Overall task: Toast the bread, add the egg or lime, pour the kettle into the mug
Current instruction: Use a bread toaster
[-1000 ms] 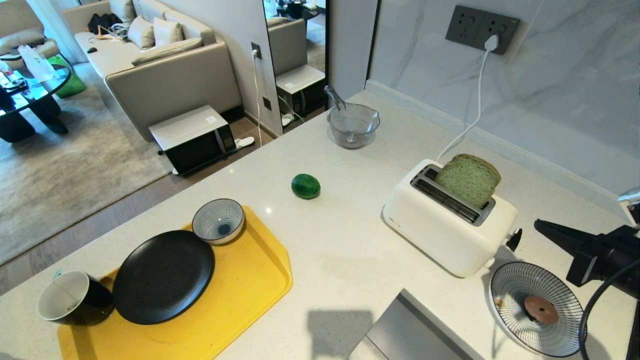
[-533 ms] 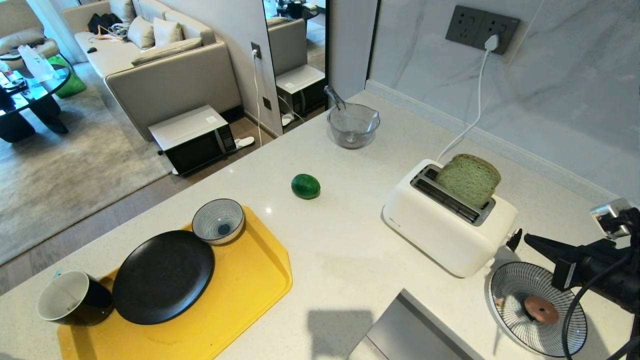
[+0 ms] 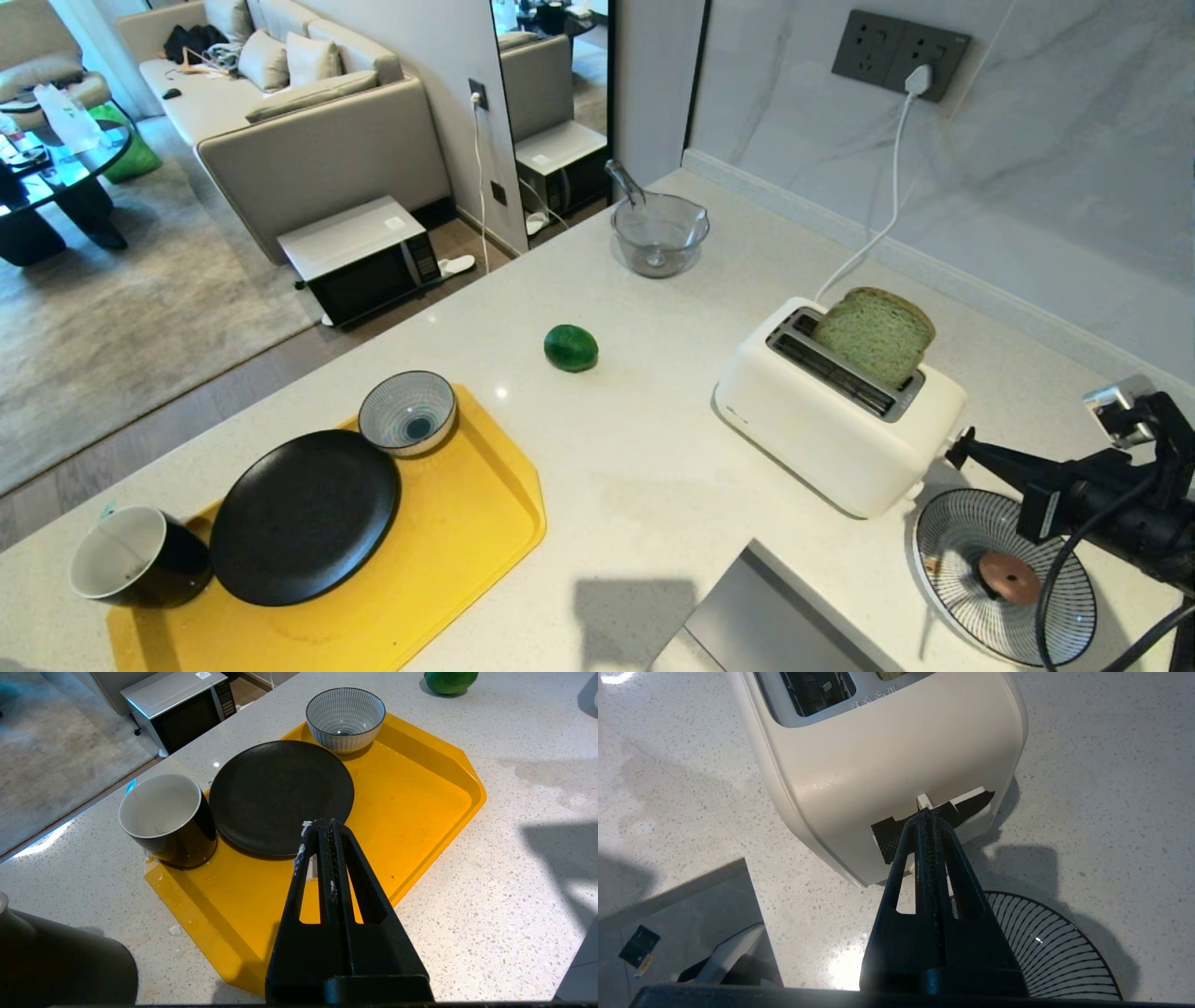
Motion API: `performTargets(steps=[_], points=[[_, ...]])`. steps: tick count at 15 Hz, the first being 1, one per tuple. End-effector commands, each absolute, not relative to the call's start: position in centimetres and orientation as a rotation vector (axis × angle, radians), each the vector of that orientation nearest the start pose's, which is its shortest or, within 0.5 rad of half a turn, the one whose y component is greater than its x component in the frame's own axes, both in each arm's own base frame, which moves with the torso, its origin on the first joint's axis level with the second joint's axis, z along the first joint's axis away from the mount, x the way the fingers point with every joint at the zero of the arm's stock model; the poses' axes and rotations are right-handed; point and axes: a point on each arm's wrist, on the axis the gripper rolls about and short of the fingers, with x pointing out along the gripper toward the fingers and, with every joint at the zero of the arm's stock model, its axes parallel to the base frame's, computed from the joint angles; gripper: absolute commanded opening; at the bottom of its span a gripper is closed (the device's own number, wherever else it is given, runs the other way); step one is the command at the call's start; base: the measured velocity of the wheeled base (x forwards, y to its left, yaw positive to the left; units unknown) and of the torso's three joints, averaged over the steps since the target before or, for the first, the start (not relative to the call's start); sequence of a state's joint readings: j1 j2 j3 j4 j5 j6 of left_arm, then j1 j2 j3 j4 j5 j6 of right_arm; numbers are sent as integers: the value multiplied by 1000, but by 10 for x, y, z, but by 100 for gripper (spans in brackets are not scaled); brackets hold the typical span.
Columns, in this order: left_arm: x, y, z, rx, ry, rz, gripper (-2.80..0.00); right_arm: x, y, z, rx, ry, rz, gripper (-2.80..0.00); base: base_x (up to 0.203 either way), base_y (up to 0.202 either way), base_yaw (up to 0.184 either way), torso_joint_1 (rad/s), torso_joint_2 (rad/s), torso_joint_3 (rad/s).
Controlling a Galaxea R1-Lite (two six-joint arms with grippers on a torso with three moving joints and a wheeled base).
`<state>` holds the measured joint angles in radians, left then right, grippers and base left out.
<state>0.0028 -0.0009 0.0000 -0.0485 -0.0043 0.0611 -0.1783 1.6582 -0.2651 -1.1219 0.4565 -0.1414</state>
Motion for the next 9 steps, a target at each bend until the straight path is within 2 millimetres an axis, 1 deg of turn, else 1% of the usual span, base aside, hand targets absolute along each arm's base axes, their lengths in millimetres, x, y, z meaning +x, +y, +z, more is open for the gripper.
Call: performTargets(steps=[1, 9], points=[[-22, 0, 76, 61, -35, 0, -280, 229, -31, 110, -51, 248, 307, -280, 0, 0, 0, 0, 0, 0], [-22, 0, 76, 61, -35, 0, -280, 240, -32, 112, -58, 232, 313, -280, 0, 0, 0, 0, 0, 0]])
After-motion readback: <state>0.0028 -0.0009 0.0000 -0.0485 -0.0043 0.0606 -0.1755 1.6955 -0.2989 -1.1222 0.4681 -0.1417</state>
